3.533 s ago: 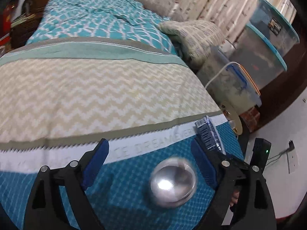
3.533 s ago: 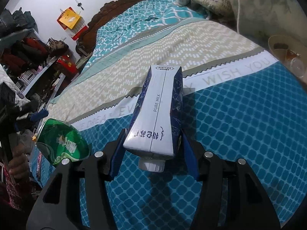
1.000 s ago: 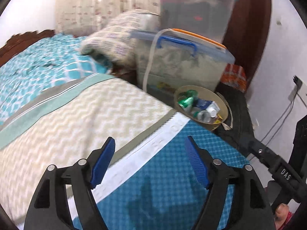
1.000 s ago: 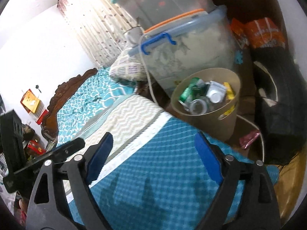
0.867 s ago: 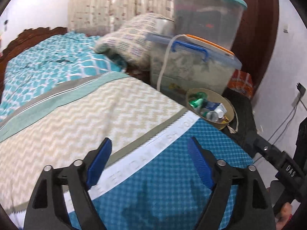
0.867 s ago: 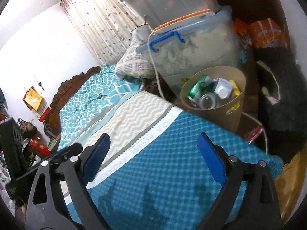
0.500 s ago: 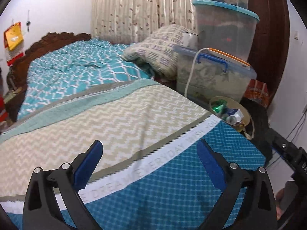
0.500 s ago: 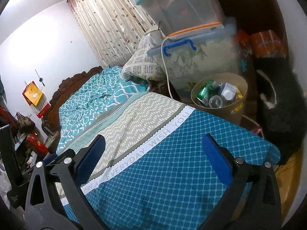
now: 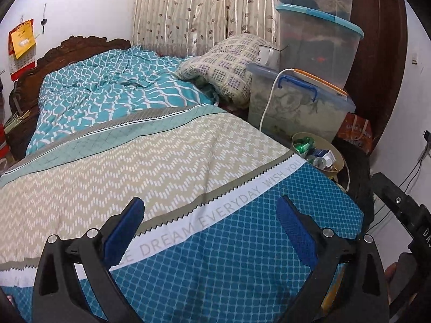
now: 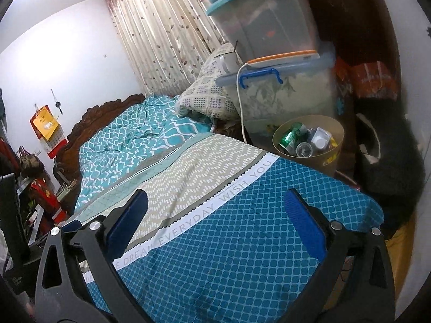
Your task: Collect trash
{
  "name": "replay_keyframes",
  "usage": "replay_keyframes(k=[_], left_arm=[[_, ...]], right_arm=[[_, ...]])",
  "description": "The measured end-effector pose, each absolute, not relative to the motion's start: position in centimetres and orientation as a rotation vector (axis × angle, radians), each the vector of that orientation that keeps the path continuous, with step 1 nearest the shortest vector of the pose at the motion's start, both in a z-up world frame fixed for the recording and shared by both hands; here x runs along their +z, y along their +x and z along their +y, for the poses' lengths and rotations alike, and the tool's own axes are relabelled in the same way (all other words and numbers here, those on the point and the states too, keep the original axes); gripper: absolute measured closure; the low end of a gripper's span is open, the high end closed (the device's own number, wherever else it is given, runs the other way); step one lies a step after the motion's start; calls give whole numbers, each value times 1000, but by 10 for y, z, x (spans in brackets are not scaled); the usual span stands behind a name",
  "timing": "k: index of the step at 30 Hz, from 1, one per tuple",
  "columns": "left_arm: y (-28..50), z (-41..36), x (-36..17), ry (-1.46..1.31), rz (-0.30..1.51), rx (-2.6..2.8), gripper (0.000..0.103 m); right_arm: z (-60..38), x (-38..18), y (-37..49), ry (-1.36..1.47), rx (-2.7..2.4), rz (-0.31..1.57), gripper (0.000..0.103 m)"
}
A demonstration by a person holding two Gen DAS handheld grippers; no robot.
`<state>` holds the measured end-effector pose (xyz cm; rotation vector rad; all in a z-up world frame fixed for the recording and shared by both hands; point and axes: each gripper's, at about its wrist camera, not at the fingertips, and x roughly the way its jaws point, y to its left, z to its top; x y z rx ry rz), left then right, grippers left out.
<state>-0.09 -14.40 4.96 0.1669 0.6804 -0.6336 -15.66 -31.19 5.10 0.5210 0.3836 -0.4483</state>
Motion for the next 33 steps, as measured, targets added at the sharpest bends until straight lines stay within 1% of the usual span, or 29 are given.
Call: replay_keyframes(k=[5, 17, 21, 28, 31, 33], left_arm=[[-11, -139, 52, 176, 669, -650, 9], [-19, -141, 56, 168, 720, -710, 9], [-19, -142, 58, 175, 705, -658, 9], [-28, -146, 66, 211, 581, -556, 9], [-40, -146, 74, 244, 443, -487, 9], [-45, -147, 75, 264, 403, -462, 9]], right_arm=[[-305, 51, -156, 508, -449, 394, 3], [-309, 48, -159, 521, -469, 399, 3], [-314, 44, -159, 539, -467, 404, 3], [-322, 41, -163, 556, -466, 386, 3], [-321, 43, -166, 552, -471, 358, 3], [-320, 44, -168, 550, -474, 335, 3]])
